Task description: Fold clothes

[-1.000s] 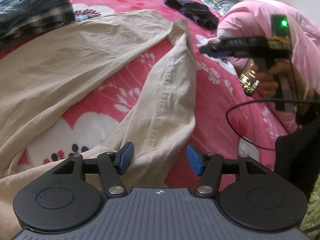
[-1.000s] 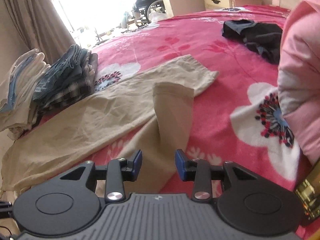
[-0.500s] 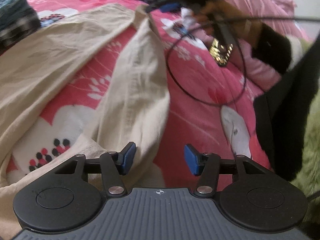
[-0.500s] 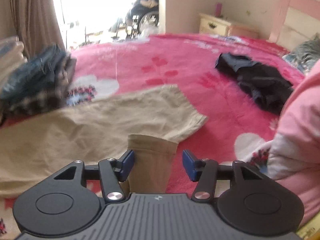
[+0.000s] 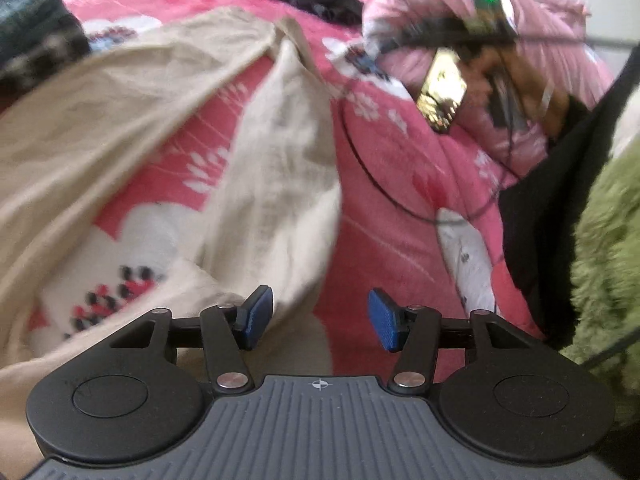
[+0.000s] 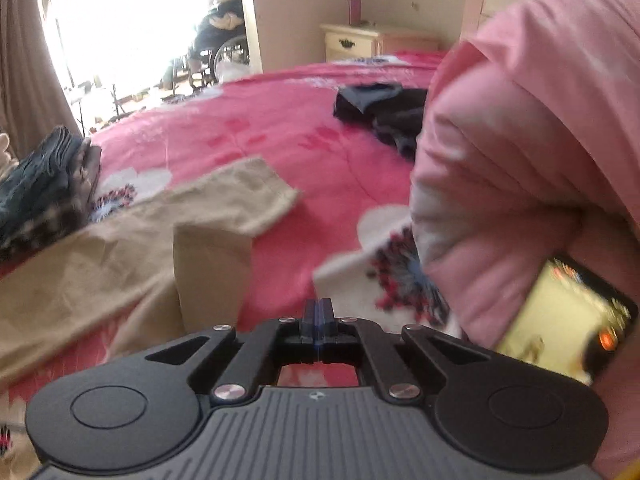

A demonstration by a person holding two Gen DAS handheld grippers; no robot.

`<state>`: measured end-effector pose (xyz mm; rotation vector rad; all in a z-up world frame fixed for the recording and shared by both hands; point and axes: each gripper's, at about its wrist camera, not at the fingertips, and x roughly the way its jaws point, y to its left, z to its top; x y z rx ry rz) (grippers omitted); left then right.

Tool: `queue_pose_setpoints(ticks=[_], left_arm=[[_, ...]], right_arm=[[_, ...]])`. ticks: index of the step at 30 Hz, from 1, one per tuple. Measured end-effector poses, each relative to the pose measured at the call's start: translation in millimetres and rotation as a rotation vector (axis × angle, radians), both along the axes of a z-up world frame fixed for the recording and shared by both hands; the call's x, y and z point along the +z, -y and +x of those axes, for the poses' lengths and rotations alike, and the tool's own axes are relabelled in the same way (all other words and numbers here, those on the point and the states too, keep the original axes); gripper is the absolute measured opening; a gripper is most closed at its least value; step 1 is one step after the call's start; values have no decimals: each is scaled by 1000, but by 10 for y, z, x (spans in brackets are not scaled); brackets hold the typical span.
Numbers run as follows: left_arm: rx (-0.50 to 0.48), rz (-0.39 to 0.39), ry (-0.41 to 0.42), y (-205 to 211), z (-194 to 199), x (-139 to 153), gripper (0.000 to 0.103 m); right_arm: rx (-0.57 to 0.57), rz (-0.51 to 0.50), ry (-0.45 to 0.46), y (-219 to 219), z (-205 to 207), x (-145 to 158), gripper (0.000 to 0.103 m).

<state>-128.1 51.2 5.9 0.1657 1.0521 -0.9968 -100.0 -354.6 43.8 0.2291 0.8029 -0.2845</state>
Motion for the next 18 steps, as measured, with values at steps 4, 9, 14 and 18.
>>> queue_pose_setpoints(ticks=[4,9,14,18], left_arm=[[87,35,70,-130,186,89,56],[81,51,7,-203,263,-17,58],[51,54,-80,-265,291,-140,58],[17,53,-96,-335,192,-144,55]], right_arm=[[42,69,10,-47,-38,-33,3],[129,116,21,-225,114,-1,7],[241,67,38,-425,178,137,16],[292,62,13,-516,244,135,17]])
